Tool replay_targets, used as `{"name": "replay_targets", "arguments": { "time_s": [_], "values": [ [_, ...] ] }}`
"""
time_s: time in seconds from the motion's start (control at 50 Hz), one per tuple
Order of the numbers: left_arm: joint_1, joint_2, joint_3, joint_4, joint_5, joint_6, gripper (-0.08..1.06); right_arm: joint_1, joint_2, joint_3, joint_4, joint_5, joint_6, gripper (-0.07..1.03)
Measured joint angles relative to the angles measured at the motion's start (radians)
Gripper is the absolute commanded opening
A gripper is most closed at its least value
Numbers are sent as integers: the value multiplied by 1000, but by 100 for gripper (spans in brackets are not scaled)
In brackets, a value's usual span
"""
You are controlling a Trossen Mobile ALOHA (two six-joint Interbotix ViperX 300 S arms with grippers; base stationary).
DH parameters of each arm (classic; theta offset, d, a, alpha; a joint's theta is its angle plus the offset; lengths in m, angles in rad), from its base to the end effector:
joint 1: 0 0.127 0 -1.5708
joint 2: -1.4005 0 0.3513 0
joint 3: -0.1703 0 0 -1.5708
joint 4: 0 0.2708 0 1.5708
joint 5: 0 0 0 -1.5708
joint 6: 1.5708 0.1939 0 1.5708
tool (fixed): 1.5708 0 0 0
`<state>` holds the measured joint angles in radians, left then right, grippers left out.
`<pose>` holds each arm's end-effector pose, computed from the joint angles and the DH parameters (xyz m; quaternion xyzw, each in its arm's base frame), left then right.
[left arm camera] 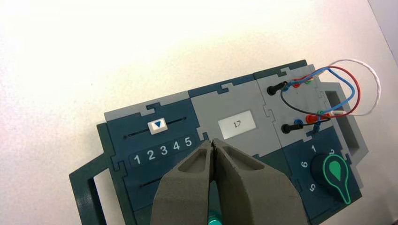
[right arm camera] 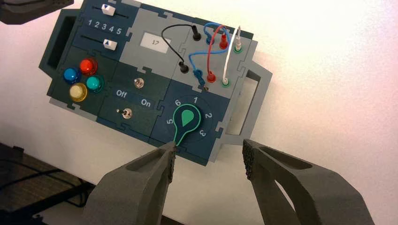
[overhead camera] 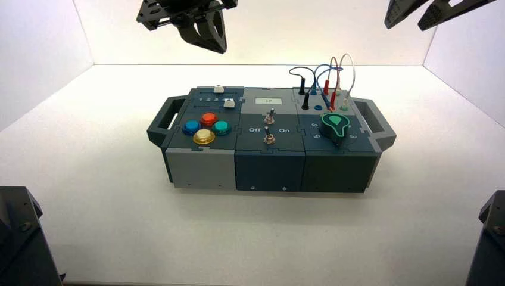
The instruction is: Open right gripper.
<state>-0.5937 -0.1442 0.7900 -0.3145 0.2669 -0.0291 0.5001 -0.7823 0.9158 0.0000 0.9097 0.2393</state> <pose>0.2776 -0.2064 0.1638 -0.0322 0.4645 -0.2244 0.8561 0.1441 0.0787 0.2110 -0.0221 0.5049 0.1554 0.8488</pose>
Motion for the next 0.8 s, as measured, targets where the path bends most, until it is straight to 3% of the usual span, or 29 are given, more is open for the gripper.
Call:
{"name": "replay_targets", "arguments": {
  "time_s": [0.8],
  "values": [
    [2,23,-14,0,0,2,-3,0,0,0,0,0,-3,74]
  ]
}}
